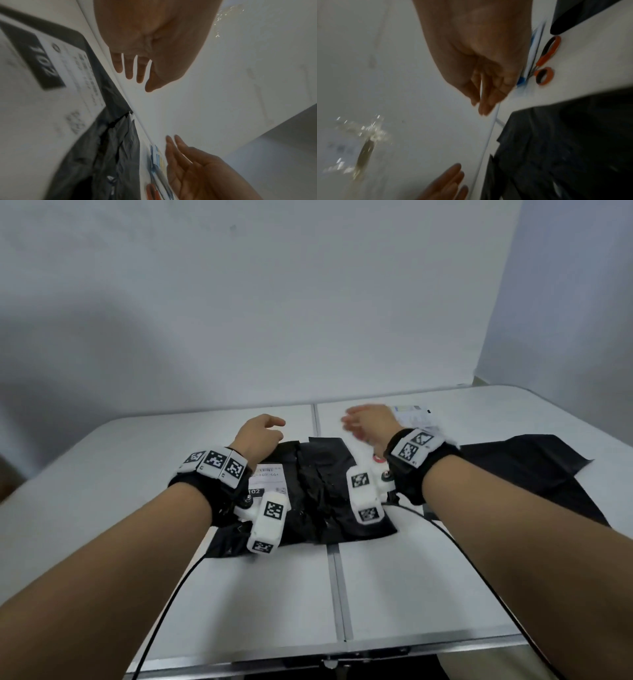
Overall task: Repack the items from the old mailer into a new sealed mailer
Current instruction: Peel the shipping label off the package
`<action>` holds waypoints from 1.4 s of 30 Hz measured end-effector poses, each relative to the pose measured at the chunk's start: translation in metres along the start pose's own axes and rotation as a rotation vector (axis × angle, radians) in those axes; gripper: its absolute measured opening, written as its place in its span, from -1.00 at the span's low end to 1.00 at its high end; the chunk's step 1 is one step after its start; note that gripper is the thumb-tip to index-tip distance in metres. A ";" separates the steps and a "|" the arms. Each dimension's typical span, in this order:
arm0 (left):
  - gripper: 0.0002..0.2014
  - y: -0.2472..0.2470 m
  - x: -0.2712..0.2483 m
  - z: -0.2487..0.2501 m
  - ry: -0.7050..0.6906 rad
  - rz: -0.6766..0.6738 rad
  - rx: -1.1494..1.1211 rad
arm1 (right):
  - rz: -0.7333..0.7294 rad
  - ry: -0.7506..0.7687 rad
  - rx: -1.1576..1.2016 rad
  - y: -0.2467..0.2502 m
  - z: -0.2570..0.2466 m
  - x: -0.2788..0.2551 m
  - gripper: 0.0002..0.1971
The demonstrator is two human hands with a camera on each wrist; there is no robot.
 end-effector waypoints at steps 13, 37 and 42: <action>-0.56 0.002 -0.064 -0.059 0.068 -0.354 0.277 | -0.541 -0.368 -0.544 -0.057 0.048 -0.078 -0.78; -0.63 -0.020 -0.053 -0.064 0.027 -0.198 0.024 | -0.497 -0.273 -0.316 -0.052 0.079 -0.094 -0.81; -0.88 -0.011 -0.067 -0.052 -0.132 -0.147 0.163 | -0.504 -0.255 -0.253 -0.052 0.077 -0.099 -0.90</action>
Point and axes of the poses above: each hand's wrist, its own x-axis towards the middle knuckle, its own y-axis out of the back of the hand, z = x × y, the point moved 4 cm from there along x, towards the middle knuckle, and after that the axes turned 7 degrees about y, right-handed, at the moved point
